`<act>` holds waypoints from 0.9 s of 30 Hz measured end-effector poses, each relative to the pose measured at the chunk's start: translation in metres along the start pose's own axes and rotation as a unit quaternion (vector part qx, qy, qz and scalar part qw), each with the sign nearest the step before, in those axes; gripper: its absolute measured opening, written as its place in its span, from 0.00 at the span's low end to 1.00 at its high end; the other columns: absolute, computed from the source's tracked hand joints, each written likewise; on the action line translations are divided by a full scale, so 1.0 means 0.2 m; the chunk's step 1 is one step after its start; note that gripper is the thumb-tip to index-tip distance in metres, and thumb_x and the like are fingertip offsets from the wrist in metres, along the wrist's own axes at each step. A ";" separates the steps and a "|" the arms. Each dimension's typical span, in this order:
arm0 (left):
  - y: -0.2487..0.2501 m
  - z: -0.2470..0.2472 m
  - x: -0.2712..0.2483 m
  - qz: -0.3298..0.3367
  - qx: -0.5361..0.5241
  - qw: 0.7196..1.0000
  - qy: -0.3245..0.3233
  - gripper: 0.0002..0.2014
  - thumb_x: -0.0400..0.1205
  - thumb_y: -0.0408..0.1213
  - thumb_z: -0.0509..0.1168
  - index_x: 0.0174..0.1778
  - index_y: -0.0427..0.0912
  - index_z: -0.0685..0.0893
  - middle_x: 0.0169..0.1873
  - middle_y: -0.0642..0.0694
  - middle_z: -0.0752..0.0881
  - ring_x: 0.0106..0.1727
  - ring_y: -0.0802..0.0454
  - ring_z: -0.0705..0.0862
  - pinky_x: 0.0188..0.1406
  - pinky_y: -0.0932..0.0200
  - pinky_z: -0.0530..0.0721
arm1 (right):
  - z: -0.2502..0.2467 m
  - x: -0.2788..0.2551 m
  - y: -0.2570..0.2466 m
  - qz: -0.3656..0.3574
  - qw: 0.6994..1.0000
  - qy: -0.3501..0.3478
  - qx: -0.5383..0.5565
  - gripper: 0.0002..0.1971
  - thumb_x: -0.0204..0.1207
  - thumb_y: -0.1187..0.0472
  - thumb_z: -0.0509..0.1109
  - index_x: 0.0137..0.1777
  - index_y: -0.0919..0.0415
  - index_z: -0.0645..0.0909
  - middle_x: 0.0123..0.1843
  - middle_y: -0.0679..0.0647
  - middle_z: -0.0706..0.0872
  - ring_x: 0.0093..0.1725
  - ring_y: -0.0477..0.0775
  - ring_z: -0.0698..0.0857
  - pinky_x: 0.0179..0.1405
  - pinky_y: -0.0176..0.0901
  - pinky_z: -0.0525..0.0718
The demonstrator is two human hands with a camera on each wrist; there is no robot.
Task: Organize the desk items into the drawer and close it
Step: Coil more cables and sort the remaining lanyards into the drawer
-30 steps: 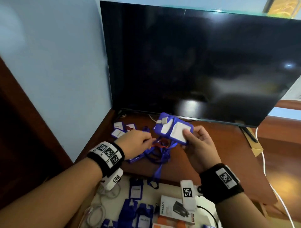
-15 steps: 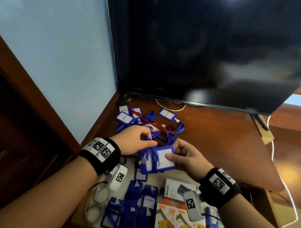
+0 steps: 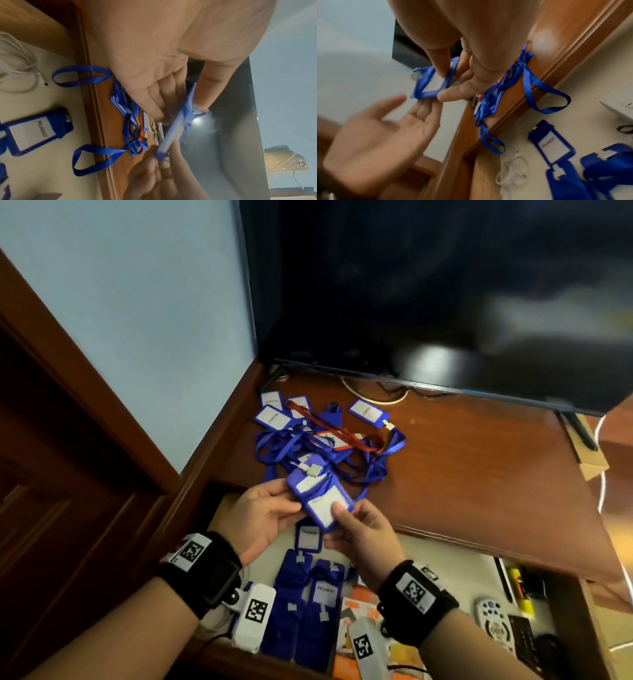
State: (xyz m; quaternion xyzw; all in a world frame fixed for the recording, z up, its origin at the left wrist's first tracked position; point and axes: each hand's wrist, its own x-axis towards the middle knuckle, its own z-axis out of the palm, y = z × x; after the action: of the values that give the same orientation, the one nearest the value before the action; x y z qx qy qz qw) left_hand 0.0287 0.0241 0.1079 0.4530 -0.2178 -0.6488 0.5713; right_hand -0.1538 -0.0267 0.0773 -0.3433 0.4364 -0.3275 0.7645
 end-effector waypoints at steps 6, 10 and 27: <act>-0.22 -0.22 0.04 -0.013 0.272 0.953 0.131 0.08 0.85 0.27 0.72 0.58 0.36 0.91 0.52 0.38 0.95 0.53 0.45 0.94 0.49 0.54 0.93 | -0.03 0.00 0.20 0.025 0.875 -0.092 -0.475 0.18 0.85 0.45 0.68 0.48 0.63 0.83 0.41 0.57 0.93 0.36 0.57 0.90 0.42 0.55 0.91; -0.42 -0.45 0.12 -0.082 0.466 0.873 0.115 0.03 0.82 0.38 0.75 0.47 0.47 0.87 0.44 0.41 0.94 0.50 0.39 0.92 0.57 0.38 0.89 | -0.10 0.06 0.19 0.027 0.767 -0.072 -0.637 0.13 0.82 0.45 0.68 0.59 0.51 0.83 0.48 0.52 0.93 0.46 0.53 0.89 0.40 0.42 0.84; -0.56 -0.62 0.31 -0.173 0.634 0.744 0.122 0.20 0.90 0.35 0.60 0.79 0.47 0.68 0.41 0.44 0.82 0.35 0.49 0.81 0.33 0.55 0.79 | 0.11 0.64 -0.21 -0.072 0.716 0.014 -0.695 0.21 0.82 0.61 0.65 0.75 0.57 0.73 0.72 0.65 0.76 0.69 0.71 0.81 0.65 0.56 0.80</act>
State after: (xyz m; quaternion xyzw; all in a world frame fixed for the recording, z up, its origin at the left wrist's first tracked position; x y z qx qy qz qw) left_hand 0.0755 0.0240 -0.0644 0.8159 -0.4256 -0.3877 0.0522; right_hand -0.0912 -0.1468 0.0643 -0.8035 0.5258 0.0091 0.2789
